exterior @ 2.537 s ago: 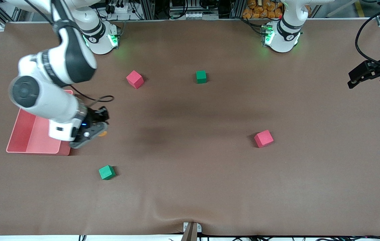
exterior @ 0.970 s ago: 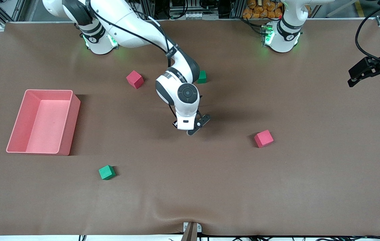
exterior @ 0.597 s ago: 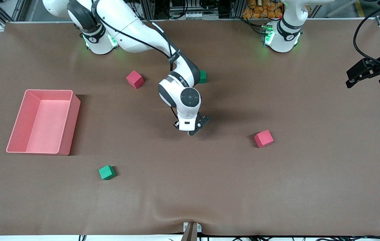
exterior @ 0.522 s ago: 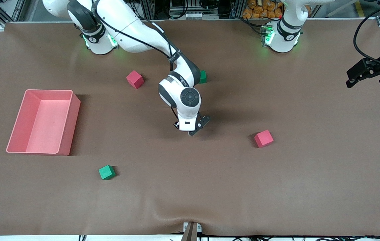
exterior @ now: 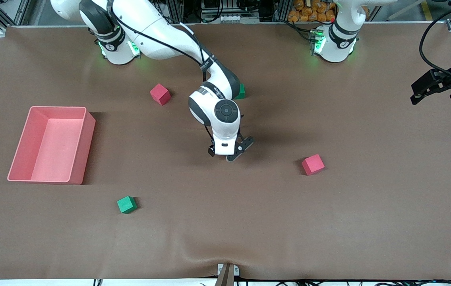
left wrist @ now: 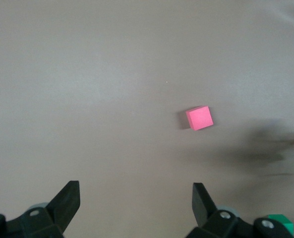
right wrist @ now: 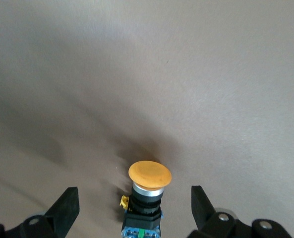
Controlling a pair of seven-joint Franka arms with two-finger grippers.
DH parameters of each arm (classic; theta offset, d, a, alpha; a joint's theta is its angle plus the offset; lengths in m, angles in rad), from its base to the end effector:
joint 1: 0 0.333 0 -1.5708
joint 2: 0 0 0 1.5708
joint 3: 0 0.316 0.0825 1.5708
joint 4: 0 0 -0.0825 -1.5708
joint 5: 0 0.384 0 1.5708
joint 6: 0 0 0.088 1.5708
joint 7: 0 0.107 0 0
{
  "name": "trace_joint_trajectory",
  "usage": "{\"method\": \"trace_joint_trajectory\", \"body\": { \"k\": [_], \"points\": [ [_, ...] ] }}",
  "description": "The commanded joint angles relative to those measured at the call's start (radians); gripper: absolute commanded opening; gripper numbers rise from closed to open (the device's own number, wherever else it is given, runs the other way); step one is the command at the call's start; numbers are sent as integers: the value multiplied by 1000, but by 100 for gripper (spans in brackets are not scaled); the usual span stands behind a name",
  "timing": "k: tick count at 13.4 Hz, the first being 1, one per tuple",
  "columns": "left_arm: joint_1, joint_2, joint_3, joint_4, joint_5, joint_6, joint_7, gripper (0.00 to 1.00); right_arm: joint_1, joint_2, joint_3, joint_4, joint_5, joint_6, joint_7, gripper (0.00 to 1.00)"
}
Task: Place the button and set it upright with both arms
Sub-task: 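Carry the button to mid-table and lower it with the right gripper, then release the button on the table and retract the right gripper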
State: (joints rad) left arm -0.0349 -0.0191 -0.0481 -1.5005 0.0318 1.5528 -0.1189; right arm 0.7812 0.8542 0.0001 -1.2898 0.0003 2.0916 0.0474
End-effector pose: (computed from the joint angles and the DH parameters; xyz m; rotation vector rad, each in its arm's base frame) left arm 0.5453 -0.0422 0.6666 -3.1136 -0.0585 -0.1158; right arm 0.5269 0.5226 0.2279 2.9123 1.1190 -0.0751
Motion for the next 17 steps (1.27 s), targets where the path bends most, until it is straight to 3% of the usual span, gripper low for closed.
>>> {"method": "trace_joint_trajectory", "body": {
  "k": [1,4,9,17],
  "points": [
    [3,-2,-1,5,-13,12,2,100,-3,-81,-8,-8,9,-89,31,100],
    [3,-2,-1,5,-13,12,-1,100,-51,-190,-12,-6,12,-180,46,100],
    [6,1,-1,3,-15,21,-5,100,-233,-336,-12,-12,10,-350,48,100],
    [-3,21,-3,3,-16,42,-8,100,-551,-497,-12,-92,6,-404,42,100]
  ]
}}
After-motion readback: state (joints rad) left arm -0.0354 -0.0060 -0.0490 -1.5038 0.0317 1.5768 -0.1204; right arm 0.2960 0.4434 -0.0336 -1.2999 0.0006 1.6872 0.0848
